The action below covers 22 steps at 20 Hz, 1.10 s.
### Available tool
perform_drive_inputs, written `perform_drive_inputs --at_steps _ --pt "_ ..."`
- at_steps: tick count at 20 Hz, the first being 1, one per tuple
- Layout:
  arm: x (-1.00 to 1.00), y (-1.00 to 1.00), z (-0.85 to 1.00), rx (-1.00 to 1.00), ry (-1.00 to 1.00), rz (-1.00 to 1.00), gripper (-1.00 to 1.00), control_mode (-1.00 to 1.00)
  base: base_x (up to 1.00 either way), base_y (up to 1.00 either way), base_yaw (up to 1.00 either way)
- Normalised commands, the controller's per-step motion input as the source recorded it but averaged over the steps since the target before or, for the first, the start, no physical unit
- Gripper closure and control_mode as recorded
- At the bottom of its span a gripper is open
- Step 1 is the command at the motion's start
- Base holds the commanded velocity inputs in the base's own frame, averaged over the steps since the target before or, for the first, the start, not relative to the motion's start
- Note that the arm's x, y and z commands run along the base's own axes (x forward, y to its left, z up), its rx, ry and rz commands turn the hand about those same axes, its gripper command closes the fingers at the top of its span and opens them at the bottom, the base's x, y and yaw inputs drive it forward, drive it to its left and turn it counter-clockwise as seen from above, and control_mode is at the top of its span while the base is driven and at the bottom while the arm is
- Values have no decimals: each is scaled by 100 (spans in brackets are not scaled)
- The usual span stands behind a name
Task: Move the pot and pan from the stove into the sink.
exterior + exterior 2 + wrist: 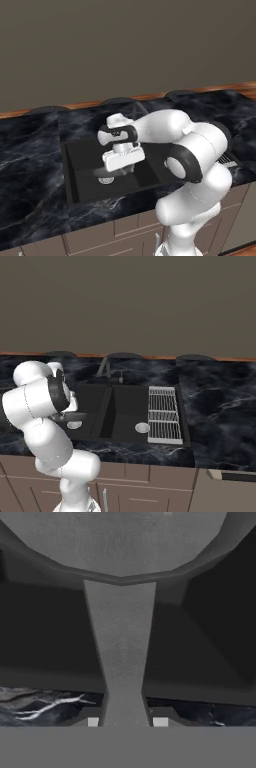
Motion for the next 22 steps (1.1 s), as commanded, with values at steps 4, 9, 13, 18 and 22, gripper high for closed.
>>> perform_drive_inputs --at_steps 4,9,13,18,22 --pt "35 16 -31 -3 -3 -2 100 -100 0 0 0" --pt "39 15 -27 -3 -5 -3 100 -100 0 0 0" --pt "20 11 -13 -1 -6 -4 -100 -100 0 0 0" --pt "14 5 -4 0 -2 -6 -100 -100 0 0 0" --pt "1 10 23 0 -4 -17 -100 -100 0 0 0"
